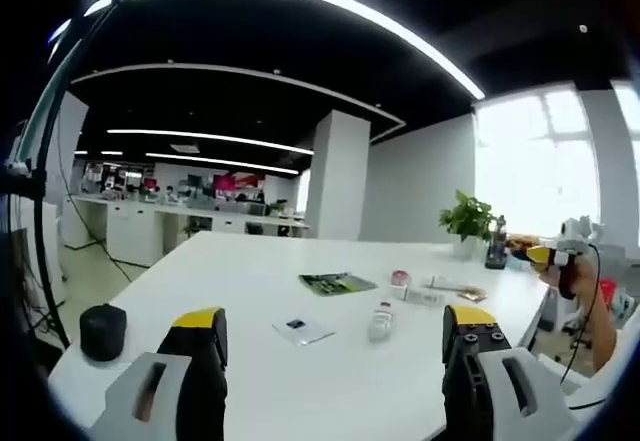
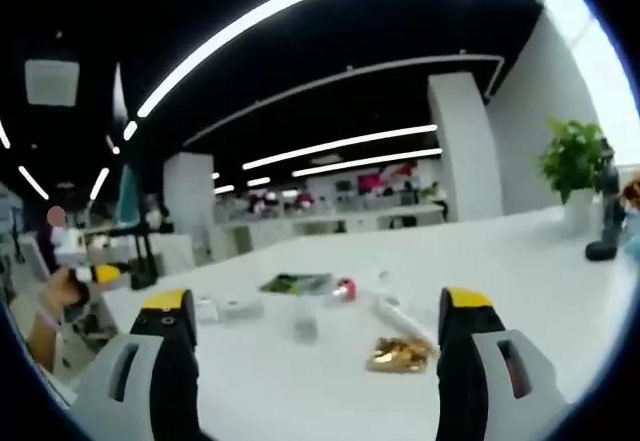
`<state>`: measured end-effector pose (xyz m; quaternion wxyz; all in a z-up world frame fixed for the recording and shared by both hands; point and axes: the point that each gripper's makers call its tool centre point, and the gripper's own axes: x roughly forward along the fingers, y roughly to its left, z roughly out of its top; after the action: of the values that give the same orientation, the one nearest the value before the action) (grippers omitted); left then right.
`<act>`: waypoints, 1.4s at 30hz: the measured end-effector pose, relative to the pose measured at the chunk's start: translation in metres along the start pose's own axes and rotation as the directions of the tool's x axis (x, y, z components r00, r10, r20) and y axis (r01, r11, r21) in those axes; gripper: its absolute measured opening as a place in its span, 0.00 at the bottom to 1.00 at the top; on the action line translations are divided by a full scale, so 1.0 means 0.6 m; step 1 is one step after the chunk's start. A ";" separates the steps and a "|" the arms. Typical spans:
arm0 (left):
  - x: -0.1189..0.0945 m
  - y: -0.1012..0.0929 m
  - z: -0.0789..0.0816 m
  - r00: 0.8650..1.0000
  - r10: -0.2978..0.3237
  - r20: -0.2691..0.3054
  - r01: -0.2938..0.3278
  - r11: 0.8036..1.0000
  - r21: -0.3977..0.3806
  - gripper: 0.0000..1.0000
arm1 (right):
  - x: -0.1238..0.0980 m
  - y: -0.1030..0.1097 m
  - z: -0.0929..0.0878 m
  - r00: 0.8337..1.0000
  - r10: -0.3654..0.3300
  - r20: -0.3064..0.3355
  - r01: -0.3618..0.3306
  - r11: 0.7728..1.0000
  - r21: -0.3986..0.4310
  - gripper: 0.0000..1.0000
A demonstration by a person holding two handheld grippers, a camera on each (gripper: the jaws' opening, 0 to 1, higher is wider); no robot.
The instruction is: Arrange the skincare products in the storage area until every visible bottle or jar stands upright without overlapping.
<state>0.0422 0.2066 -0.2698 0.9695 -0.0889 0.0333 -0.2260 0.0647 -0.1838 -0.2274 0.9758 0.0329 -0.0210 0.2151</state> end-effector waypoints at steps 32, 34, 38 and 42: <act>0.012 -0.029 0.013 0.995 -0.076 0.065 0.079 0.996 -0.039 0.94 | 0.157 0.031 0.211 0.924 0.261 0.279 -0.343 0.889 0.304 1.00; 0.012 -0.027 0.011 0.996 -0.070 0.061 0.072 0.997 -0.034 0.94 | 0.166 0.033 0.205 0.930 0.270 0.248 -0.340 0.889 0.307 1.00; 0.012 -0.006 -0.004 0.999 -0.020 0.026 0.020 1.000 -0.005 0.94 | 0.228 0.032 0.170 0.963 0.245 0.115 -0.268 0.922 0.281 1.00; 0.010 -0.008 -0.003 0.999 -0.026 0.035 0.026 1.000 -0.007 0.94 | 0.257 0.030 0.147 0.969 0.237 0.071 -0.247 0.920 0.304 1.00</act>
<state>0.0455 0.1994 -0.2706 0.9665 -0.0970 0.0159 -0.2370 0.1944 -0.1097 -0.1297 0.9239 0.1864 -0.0067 0.3341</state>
